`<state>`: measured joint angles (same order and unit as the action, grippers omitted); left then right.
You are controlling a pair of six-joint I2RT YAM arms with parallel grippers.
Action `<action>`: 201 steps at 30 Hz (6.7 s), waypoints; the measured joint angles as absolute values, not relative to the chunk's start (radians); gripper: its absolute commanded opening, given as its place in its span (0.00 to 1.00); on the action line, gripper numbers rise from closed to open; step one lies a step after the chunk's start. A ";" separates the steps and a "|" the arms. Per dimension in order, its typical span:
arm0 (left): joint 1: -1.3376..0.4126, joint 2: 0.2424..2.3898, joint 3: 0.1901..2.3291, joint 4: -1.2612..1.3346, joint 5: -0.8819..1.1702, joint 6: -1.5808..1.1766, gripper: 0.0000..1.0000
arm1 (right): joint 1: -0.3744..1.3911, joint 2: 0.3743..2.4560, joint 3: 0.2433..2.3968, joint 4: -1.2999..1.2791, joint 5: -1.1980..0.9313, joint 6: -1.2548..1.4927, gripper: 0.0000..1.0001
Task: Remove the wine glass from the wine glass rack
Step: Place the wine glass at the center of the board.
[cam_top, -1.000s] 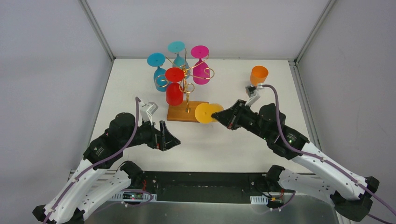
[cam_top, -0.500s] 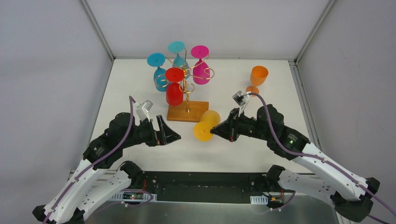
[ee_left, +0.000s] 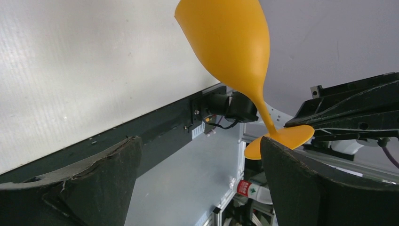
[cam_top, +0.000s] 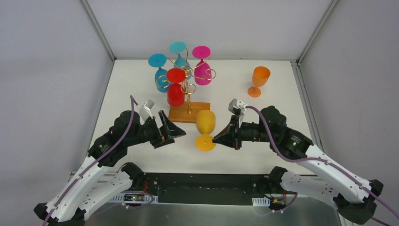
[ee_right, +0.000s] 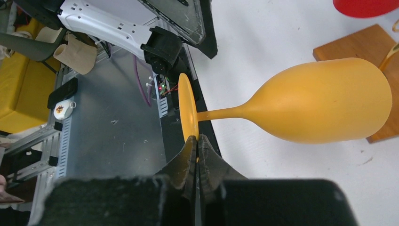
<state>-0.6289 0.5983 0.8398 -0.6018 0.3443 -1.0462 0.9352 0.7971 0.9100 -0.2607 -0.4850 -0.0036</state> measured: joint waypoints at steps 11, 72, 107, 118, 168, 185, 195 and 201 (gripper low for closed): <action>-0.629 0.642 0.784 -0.492 0.461 -1.174 1.00 | 1.023 0.879 0.910 -0.152 -0.511 -0.181 0.00; -0.629 0.645 0.642 -0.318 0.698 -1.136 0.00 | 1.189 0.943 1.022 -0.163 -0.125 -0.314 0.45; -0.629 0.615 0.590 -0.324 1.113 -0.769 0.00 | 0.791 1.170 1.262 -0.455 -0.760 0.080 0.61; -0.629 0.608 0.590 -0.324 1.152 -0.741 0.00 | 0.789 1.220 1.262 -0.434 -0.922 0.113 0.52; -0.629 0.596 0.590 -0.328 1.139 -0.710 0.62 | 0.839 1.254 1.203 -0.365 -1.083 0.139 0.00; -0.629 0.616 0.772 -0.572 0.858 -0.531 0.74 | 0.775 1.159 1.217 -0.707 -0.723 0.006 0.00; -0.629 0.633 0.780 -0.636 0.728 -0.466 0.75 | 0.672 1.225 1.268 -0.820 -0.241 0.015 0.00; -0.629 0.640 0.780 -0.640 0.719 -0.452 0.75 | 0.604 1.262 1.280 -0.838 -0.014 0.013 0.00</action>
